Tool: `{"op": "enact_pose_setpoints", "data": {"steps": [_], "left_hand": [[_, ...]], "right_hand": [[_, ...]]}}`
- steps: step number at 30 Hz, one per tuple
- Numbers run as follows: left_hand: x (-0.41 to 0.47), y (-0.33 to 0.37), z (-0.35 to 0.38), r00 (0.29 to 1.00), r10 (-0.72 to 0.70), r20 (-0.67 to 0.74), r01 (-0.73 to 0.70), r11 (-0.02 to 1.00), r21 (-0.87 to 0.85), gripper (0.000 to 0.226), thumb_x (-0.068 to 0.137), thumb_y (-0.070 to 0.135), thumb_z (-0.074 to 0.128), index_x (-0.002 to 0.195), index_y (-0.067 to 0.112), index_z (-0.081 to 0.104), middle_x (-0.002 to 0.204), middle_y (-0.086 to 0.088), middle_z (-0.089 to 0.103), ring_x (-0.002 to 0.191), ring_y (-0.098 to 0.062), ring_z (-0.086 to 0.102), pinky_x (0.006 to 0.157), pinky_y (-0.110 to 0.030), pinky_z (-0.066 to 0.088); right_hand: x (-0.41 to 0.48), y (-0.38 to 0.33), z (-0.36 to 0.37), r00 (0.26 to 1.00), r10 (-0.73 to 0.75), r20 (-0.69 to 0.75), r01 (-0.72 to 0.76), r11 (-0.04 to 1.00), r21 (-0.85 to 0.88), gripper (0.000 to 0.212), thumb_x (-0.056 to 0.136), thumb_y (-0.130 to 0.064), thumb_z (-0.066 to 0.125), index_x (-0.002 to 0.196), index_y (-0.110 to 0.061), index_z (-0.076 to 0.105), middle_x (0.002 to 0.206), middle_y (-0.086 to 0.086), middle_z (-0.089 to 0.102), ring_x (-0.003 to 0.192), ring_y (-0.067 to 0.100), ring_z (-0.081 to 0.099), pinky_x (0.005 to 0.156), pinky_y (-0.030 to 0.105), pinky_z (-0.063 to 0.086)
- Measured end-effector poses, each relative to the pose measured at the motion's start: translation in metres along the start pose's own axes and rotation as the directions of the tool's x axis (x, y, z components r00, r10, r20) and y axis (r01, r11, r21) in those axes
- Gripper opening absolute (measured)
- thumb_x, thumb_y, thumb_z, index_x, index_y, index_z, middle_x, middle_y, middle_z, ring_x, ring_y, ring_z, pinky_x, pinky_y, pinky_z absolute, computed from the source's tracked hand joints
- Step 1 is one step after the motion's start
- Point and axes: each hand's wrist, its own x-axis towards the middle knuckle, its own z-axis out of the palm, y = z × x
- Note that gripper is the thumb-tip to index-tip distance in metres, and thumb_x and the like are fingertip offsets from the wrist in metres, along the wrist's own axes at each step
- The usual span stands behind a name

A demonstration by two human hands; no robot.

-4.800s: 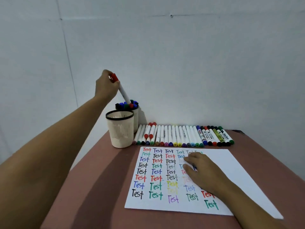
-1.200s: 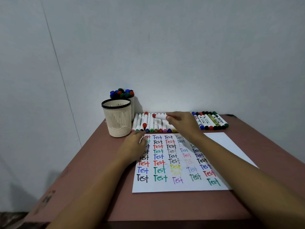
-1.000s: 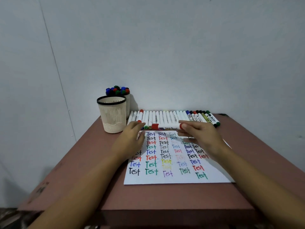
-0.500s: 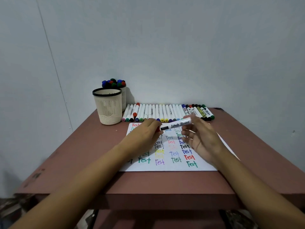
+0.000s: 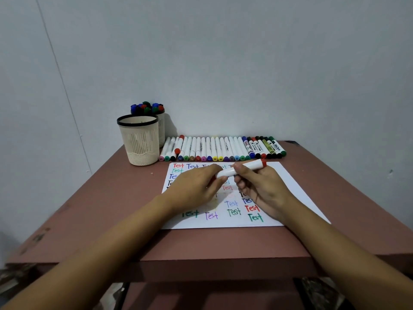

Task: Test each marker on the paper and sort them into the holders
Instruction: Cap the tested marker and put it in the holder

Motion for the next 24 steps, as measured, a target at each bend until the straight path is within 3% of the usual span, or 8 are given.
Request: {"op": "enact_pose_setpoints", "data": {"steps": [2,6,9,13,15,18,21,24], "left_hand": [[-0.001,0.000,-0.001,1.000,-0.009,-0.009,0.009,0.999,-0.033,0.041,0.090,0.046,0.037,0.093,0.010,0.056,0.064,0.005,0.049,0.057,-0.013,0.044,0.054,-0.029,0.032],[-0.002,-0.003,-0.001,0.999,-0.045,0.000,0.043,0.972,-0.231,0.026,0.093,0.035,0.051,0.089,0.011,0.061,0.058,0.008,0.045,0.053,-0.007,0.039,0.052,-0.024,0.029],[-0.002,-0.005,0.000,0.998,-0.055,0.025,0.060,0.936,-0.347,0.027,0.089,0.041,0.052,0.085,0.016,0.062,0.059,0.008,0.046,0.054,-0.006,0.040,0.053,-0.024,0.031],[-0.001,-0.006,-0.004,0.996,-0.075,0.043,0.086,0.842,-0.532,0.008,0.088,0.027,0.062,0.094,0.026,0.067,0.059,0.017,0.054,0.053,0.001,0.042,0.052,-0.013,0.030],[-0.001,-0.007,-0.006,0.995,-0.088,0.041,0.096,0.837,-0.539,0.014,0.087,0.025,0.063,0.099,0.030,0.066,0.058,0.024,0.056,0.053,0.002,0.042,0.053,-0.011,0.030],[-0.001,-0.008,-0.007,0.980,-0.195,0.050,0.195,0.861,-0.470,0.033,0.083,0.037,0.066,0.115,0.032,0.060,0.056,0.023,0.055,0.052,0.004,0.044,0.052,-0.010,0.031],[-0.002,-0.016,-0.007,0.955,-0.296,-0.022,0.259,0.865,-0.429,0.044,0.082,0.056,0.056,0.117,0.030,0.054,0.075,0.017,0.057,0.062,0.001,0.051,0.060,-0.019,0.038],[-0.001,-0.027,-0.008,0.919,-0.380,-0.103,0.299,0.843,-0.446,0.034,0.096,0.038,0.042,0.116,0.015,0.058,0.075,0.015,0.052,0.069,0.000,0.049,0.062,-0.019,0.035]], "right_hand": [[-0.001,0.000,0.000,1.000,0.010,0.025,-0.011,1.000,0.029,0.021,0.071,-0.021,0.066,0.085,-0.004,0.065,0.058,0.004,0.057,0.051,0.009,0.049,0.050,0.017,0.043],[-0.001,-0.001,-0.001,0.996,0.001,0.087,-0.006,0.998,0.055,0.014,0.073,-0.017,0.064,0.083,-0.006,0.064,0.058,0.004,0.057,0.052,0.009,0.050,0.050,0.016,0.044],[0.000,0.000,-0.001,0.993,-0.007,0.116,0.000,0.998,0.061,0.013,0.072,-0.016,0.065,0.082,-0.008,0.065,0.058,0.004,0.057,0.052,0.008,0.050,0.051,0.016,0.045],[0.000,-0.003,-0.004,0.987,-0.040,0.153,0.027,0.996,0.089,0.012,0.064,-0.021,0.072,0.074,-0.015,0.073,0.062,0.006,0.058,0.056,0.010,0.052,0.053,0.017,0.047],[-0.002,-0.003,-0.004,0.988,-0.042,0.150,0.032,0.997,0.067,0.010,0.068,-0.019,0.070,0.076,-0.014,0.073,0.063,0.006,0.058,0.056,0.011,0.052,0.053,0.018,0.046],[-0.001,-0.005,-0.002,0.999,-0.021,0.048,0.016,0.995,0.094,0.016,0.074,-0.021,0.064,0.084,-0.009,0.066,0.061,0.005,0.056,0.054,0.013,0.049,0.049,0.020,0.044],[0.002,-0.010,-0.009,0.985,0.020,-0.174,0.030,0.960,0.278,0.018,0.087,-0.028,0.060,0.083,-0.011,0.058,0.067,0.006,0.054,0.050,0.014,0.053,0.044,0.022,0.045],[0.003,-0.010,-0.020,0.954,0.082,-0.288,0.037,0.922,0.384,0.028,0.095,-0.035,0.053,0.099,-0.007,0.049,0.080,0.013,0.053,0.052,0.021,0.064,0.045,0.024,0.051]]}}
